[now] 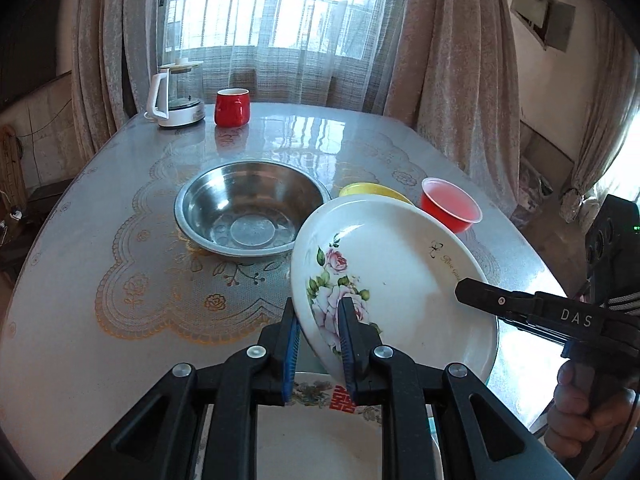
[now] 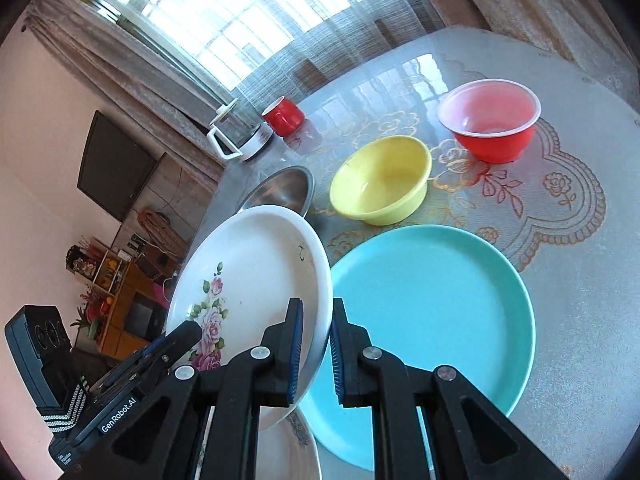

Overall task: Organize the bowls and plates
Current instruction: 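Lift the rose plate with the right gripper and lower it onto the teal plate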

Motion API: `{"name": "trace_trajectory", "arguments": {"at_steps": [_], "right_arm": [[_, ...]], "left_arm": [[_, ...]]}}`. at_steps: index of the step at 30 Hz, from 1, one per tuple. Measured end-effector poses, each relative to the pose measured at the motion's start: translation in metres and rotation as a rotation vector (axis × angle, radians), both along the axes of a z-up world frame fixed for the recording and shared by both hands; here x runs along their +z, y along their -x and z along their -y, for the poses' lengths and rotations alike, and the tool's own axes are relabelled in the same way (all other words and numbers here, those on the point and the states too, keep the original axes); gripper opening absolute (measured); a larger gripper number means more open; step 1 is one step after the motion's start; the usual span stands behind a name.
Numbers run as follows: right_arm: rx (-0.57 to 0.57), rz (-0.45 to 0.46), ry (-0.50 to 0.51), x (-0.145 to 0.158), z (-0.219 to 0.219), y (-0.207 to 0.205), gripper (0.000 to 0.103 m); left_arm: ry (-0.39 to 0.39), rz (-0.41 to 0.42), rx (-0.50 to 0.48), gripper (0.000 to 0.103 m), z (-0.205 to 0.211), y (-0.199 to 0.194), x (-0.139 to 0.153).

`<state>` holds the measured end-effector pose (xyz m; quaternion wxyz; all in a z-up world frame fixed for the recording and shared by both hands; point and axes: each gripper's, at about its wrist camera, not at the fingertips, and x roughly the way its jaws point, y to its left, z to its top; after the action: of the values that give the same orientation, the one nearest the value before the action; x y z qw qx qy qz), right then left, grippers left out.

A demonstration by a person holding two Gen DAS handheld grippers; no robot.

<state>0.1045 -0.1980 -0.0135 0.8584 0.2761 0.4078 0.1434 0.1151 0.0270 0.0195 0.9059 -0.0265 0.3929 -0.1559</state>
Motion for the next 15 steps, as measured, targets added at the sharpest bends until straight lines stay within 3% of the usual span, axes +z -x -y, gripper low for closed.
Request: {"name": "trace_trajectory", "arguments": {"at_steps": [15], "right_arm": [[-0.087, -0.085, 0.027, -0.045, 0.042, 0.006, 0.015]], "left_arm": [[-0.114, -0.135, -0.100, 0.019, 0.058, -0.018, -0.042]]}}
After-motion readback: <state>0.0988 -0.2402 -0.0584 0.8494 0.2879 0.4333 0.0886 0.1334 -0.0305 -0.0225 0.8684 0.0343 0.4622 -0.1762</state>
